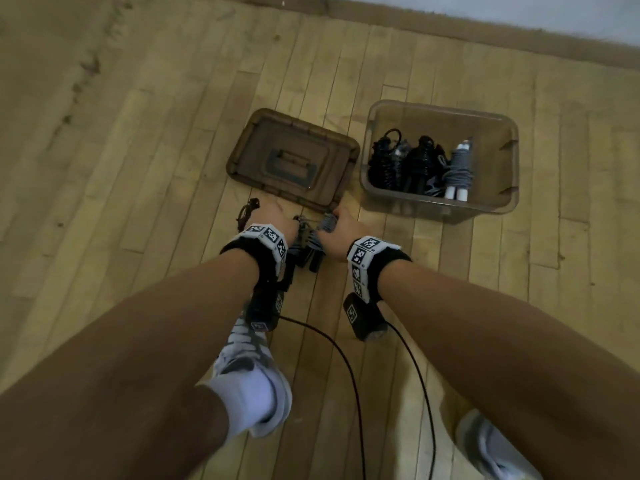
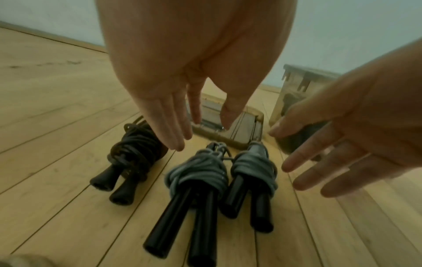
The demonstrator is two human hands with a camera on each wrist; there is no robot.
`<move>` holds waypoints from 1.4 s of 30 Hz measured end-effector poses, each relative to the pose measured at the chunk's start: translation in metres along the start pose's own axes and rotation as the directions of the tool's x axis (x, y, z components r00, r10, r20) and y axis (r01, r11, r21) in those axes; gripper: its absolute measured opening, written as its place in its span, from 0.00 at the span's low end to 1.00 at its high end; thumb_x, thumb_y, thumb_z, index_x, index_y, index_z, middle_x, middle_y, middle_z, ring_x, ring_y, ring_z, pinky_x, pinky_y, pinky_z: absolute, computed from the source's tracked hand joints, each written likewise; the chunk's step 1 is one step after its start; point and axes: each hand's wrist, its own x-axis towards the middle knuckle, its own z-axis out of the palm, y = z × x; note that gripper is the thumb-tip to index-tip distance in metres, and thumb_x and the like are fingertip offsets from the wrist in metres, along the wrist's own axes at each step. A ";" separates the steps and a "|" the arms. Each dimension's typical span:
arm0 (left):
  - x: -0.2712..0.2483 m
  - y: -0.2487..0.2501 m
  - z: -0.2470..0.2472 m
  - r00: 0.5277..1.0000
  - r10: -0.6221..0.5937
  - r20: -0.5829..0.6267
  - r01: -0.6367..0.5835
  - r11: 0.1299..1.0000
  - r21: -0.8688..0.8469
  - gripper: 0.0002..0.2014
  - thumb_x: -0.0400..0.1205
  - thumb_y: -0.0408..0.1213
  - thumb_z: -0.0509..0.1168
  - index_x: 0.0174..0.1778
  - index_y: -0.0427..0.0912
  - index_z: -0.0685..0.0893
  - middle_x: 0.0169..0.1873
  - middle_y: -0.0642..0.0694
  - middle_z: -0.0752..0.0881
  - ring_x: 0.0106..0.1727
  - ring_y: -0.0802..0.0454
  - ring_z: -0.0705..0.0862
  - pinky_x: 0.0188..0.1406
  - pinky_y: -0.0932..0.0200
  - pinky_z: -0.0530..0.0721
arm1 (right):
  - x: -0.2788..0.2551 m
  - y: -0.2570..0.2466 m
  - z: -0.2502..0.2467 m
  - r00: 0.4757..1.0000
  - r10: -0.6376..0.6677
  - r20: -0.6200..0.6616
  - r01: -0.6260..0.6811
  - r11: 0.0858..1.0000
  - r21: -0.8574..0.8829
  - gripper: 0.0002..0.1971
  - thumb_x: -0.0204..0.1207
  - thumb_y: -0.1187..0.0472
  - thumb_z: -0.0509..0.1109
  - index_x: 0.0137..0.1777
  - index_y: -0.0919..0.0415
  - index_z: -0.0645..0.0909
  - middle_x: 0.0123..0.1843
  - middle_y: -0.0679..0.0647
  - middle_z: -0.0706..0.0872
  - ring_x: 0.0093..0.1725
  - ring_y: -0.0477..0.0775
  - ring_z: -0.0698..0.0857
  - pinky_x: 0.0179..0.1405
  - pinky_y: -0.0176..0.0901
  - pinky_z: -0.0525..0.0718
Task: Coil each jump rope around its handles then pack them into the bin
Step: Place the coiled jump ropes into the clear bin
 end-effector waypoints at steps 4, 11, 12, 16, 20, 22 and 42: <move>0.013 -0.006 0.018 0.994 0.023 0.109 -0.031 0.997 0.073 0.08 0.87 0.39 0.65 0.47 0.37 0.76 0.33 0.43 0.77 0.31 0.48 0.76 0.28 0.58 0.76 | 0.015 0.001 0.011 0.999 0.031 0.037 -0.031 1.000 -0.004 0.35 0.86 0.52 0.67 0.87 0.57 0.54 0.64 0.61 0.81 0.39 0.55 0.79 0.31 0.43 0.72; 0.028 -0.007 0.022 0.985 0.065 0.157 -0.078 0.994 0.080 0.09 0.84 0.40 0.70 0.54 0.41 0.79 0.38 0.43 0.80 0.45 0.43 0.82 0.45 0.54 0.81 | 0.029 0.003 0.019 0.999 -0.010 0.041 0.011 1.000 -0.023 0.40 0.82 0.53 0.75 0.87 0.55 0.56 0.74 0.61 0.78 0.63 0.62 0.84 0.48 0.45 0.76; 0.029 -0.008 0.020 0.982 0.063 0.177 -0.075 0.995 0.066 0.10 0.84 0.41 0.70 0.54 0.40 0.79 0.36 0.43 0.80 0.45 0.41 0.84 0.45 0.53 0.84 | 0.028 0.004 0.018 0.998 -0.018 0.052 0.019 0.999 -0.028 0.40 0.81 0.53 0.75 0.87 0.54 0.56 0.73 0.60 0.79 0.61 0.61 0.84 0.48 0.44 0.77; 0.023 -0.009 0.018 0.987 0.040 0.156 -0.030 0.998 -0.062 0.20 0.83 0.47 0.74 0.67 0.42 0.83 0.47 0.42 0.86 0.43 0.45 0.85 0.44 0.55 0.84 | 0.019 0.010 0.006 0.996 -0.077 0.035 0.078 0.996 -0.032 0.38 0.79 0.52 0.78 0.84 0.50 0.61 0.67 0.57 0.82 0.52 0.55 0.81 0.50 0.45 0.82; 0.007 -0.001 0.007 0.998 0.016 0.060 -0.003 0.975 -0.222 0.19 0.83 0.45 0.71 0.69 0.45 0.85 0.50 0.45 0.87 0.45 0.46 0.85 0.49 0.54 0.86 | -0.001 0.009 -0.014 0.988 -0.157 0.009 0.157 0.987 0.020 0.36 0.78 0.53 0.78 0.83 0.47 0.63 0.64 0.54 0.82 0.51 0.53 0.82 0.46 0.41 0.80; -0.004 0.009 -0.004 1.000 0.000 -0.015 -0.005 0.954 -0.299 0.19 0.82 0.45 0.71 0.69 0.46 0.85 0.58 0.43 0.89 0.50 0.41 0.87 0.56 0.47 0.88 | -0.014 0.007 -0.027 0.981 -0.192 -0.030 0.194 0.979 0.069 0.36 0.78 0.54 0.77 0.82 0.45 0.64 0.62 0.53 0.81 0.45 0.50 0.83 0.39 0.38 0.80; -0.031 0.220 -0.045 0.861 0.320 -0.394 -0.461 0.819 -0.342 0.26 0.82 0.50 0.74 0.75 0.45 0.84 0.64 0.43 0.90 0.62 0.46 0.89 0.58 0.56 0.85 | -0.035 0.071 -0.198 0.739 0.017 -0.674 0.299 0.888 0.350 0.46 0.73 0.53 0.78 0.86 0.40 0.54 0.71 0.52 0.84 0.55 0.49 0.89 0.53 0.44 0.90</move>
